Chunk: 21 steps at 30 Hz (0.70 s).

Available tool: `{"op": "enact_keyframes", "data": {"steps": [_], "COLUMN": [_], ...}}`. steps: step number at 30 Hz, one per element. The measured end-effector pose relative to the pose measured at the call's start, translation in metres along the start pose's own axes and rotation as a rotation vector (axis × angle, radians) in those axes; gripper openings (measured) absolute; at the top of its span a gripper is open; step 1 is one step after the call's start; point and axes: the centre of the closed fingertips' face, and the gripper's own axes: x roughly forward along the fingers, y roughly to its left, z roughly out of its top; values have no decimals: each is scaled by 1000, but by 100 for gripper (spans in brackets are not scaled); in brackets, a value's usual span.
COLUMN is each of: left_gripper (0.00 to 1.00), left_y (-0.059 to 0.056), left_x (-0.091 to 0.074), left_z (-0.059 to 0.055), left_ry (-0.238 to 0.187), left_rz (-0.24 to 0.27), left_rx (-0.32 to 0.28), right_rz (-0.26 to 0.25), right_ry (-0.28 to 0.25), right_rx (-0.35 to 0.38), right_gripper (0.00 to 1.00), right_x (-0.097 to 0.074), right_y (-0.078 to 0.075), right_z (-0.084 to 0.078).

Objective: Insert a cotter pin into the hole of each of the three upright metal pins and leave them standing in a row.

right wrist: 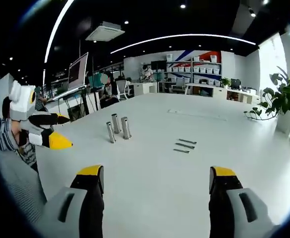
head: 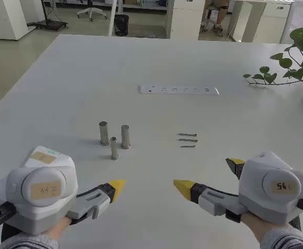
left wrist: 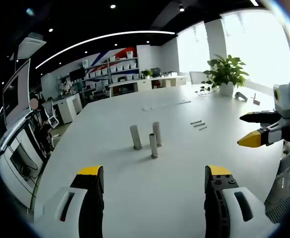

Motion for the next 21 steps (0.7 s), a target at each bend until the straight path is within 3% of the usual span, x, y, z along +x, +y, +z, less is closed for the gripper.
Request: {"op": "enact_keyframes", "data": {"steps": [17, 21], "left_gripper": [86, 92], "left_y": [-2, -1], "left_x": [-1, -1], "left_z": [1, -3], "left_ry": [-2, 23], "left_rz": [-9, 4], "left_rx": [-14, 9], "right_rz": [-9, -4], "right_ry": [-8, -9], "right_rx": [-4, -2], "right_gripper": [86, 86], "right_x": [-1, 0], "right_y": [-1, 0], "right_z": [1, 0]}}
